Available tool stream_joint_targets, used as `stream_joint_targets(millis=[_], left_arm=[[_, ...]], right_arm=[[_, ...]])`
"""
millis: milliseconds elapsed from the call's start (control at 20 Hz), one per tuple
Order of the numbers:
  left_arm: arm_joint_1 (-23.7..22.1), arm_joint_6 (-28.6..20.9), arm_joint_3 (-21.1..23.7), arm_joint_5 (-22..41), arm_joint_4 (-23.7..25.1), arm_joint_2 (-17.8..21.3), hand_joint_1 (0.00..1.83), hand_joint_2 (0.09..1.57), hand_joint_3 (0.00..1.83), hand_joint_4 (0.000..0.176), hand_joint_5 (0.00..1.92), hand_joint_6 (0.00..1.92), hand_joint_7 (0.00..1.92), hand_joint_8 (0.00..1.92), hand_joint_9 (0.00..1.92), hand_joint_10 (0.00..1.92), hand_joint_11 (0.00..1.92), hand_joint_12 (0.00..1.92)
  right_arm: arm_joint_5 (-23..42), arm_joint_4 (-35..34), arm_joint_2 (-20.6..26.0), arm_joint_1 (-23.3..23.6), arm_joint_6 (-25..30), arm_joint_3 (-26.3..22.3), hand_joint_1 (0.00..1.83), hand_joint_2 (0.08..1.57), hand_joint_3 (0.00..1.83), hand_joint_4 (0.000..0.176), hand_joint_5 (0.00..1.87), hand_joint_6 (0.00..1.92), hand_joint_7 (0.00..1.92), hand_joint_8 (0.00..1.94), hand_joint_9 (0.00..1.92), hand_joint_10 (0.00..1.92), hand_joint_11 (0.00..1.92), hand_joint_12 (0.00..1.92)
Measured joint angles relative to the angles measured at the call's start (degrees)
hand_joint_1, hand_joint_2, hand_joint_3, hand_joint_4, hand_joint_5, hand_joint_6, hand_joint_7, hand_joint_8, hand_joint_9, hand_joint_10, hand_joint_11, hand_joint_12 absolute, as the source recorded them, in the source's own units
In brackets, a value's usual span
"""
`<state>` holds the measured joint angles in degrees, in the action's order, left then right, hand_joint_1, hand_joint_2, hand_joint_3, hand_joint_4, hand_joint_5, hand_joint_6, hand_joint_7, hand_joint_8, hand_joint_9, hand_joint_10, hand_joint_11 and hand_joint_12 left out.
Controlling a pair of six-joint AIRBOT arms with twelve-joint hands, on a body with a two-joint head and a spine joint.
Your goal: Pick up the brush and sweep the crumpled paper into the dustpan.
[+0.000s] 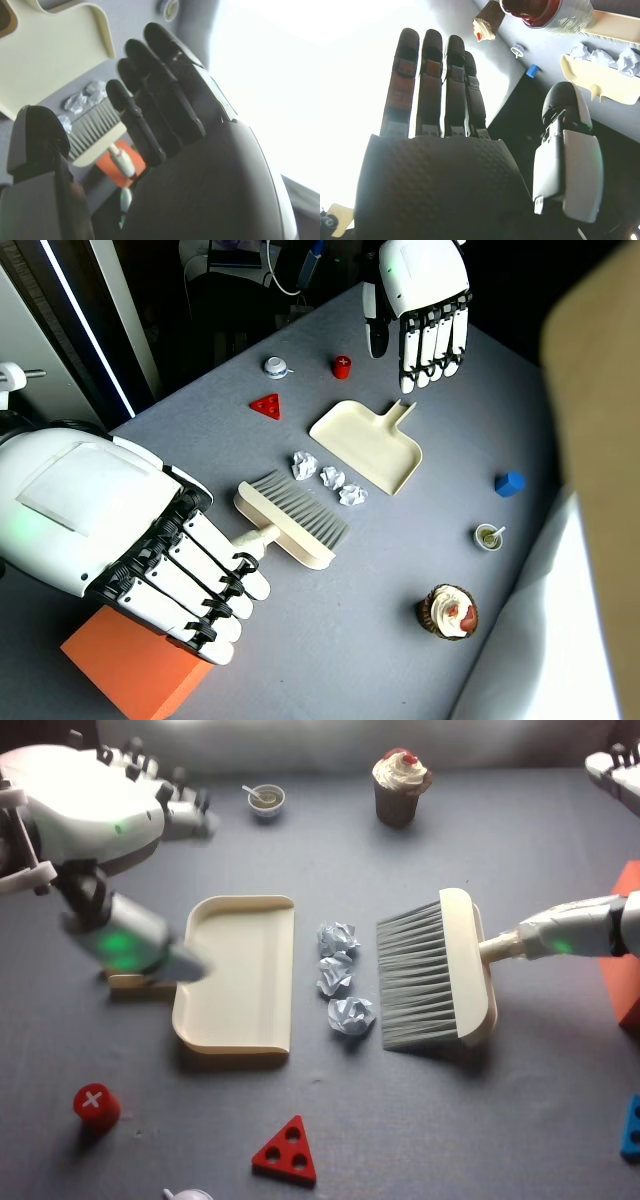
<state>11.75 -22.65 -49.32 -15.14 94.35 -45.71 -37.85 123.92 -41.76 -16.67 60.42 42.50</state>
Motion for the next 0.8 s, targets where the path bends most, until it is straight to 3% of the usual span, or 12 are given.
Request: stream_joint_targets(millis=[600, 800], left_arm=[[0.7, 0.1, 0.3, 0.1, 0.2, 0.3, 0.00, 0.85, 0.00, 0.000, 0.03, 0.00, 0.04, 0.00, 0.05, 0.00, 0.04, 0.07], [1.0, -1.4, -0.4, 0.0, 2.6, -0.2, 0.21, 0.92, 0.02, 0.000, 0.00, 0.00, 0.02, 0.00, 0.04, 0.00, 0.06, 0.06]], right_arm=[[0.1, -0.8, 0.0, 0.0, 0.0, -0.1, 0.00, 0.84, 0.01, 0.000, 0.00, 0.00, 0.01, 0.00, 0.02, 0.00, 0.04, 0.02], [0.1, -0.6, 0.0, 0.0, 0.0, -0.1, 0.00, 0.84, 0.01, 0.000, 0.01, 0.00, 0.03, 0.01, 0.05, 0.01, 0.06, 0.03]])
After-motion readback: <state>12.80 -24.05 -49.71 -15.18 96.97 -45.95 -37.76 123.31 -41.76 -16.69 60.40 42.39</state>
